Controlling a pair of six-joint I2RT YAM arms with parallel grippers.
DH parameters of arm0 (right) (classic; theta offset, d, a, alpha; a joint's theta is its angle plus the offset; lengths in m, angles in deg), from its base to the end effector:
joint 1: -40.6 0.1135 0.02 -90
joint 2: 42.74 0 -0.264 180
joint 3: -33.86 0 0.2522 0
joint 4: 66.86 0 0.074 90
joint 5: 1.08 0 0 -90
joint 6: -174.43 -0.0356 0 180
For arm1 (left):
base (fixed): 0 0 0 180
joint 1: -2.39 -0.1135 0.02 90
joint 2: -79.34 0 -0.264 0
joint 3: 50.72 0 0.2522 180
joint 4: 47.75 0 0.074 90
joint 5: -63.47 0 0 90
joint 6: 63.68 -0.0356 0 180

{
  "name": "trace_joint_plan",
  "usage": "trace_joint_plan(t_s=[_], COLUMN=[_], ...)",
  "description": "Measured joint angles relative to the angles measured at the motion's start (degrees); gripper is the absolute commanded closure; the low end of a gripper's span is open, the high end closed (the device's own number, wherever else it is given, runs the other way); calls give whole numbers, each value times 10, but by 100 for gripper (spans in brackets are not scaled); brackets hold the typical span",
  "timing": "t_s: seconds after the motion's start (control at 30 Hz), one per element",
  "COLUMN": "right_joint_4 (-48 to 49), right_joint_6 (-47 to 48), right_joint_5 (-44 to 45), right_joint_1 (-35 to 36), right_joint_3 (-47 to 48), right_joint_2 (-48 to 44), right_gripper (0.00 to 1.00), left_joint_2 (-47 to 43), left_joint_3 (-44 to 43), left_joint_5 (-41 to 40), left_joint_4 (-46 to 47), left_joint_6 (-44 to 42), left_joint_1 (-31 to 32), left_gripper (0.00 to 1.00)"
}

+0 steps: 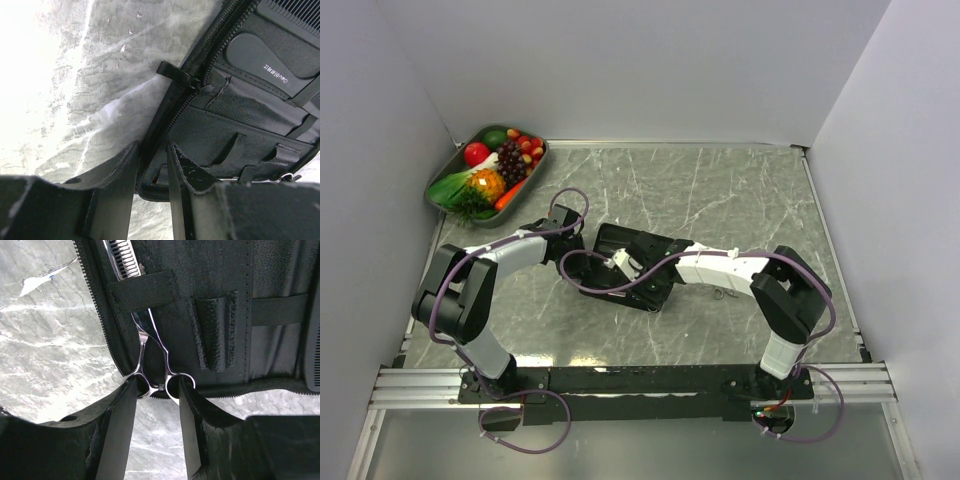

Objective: Sort the hair-cutting tools

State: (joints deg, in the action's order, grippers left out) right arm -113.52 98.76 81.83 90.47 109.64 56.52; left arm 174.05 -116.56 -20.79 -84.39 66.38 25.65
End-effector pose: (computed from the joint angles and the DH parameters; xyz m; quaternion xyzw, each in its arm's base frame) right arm 0.2099 0.2559 0.1708 -0.5315 0.8272 0.1105 0.1453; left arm 0.2815 -0.1249 0.1553 -0.1321 0.9671 -0.1528 0.1546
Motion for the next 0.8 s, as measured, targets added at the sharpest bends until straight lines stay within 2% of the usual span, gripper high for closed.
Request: trace_joint_plan(t_s=[0.1, 0.13, 0.23, 0.27, 0.47, 0.8], right_joint_4=[6, 8, 10, 10, -1, -74], right_joint_6=[2, 1, 5, 7, 14, 27], right_joint_5=[0, 0, 0, -1, -1, -6], right_joint_1=[0, 0, 0, 0, 0, 2], right_joint_3=[-3, -5, -6, -6, 5, 90], right_joint_2=[0, 0, 1, 1, 8, 68], right_gripper=[62, 70, 83, 84, 88, 89], left_joint_2=[0, 0, 0, 0, -2, -6], left_joint_3=[0, 1, 1, 1, 4, 10], left_joint_5=[0, 0, 1, 1, 2, 5], left_joint_4=[1, 1, 2, 2, 5, 12], left_joint_6=[0, 0, 0, -1, -3, -4], left_joint_1=[0, 0, -1, -1, -1, -3], left_gripper=[64, 64, 64, 64, 64, 64])
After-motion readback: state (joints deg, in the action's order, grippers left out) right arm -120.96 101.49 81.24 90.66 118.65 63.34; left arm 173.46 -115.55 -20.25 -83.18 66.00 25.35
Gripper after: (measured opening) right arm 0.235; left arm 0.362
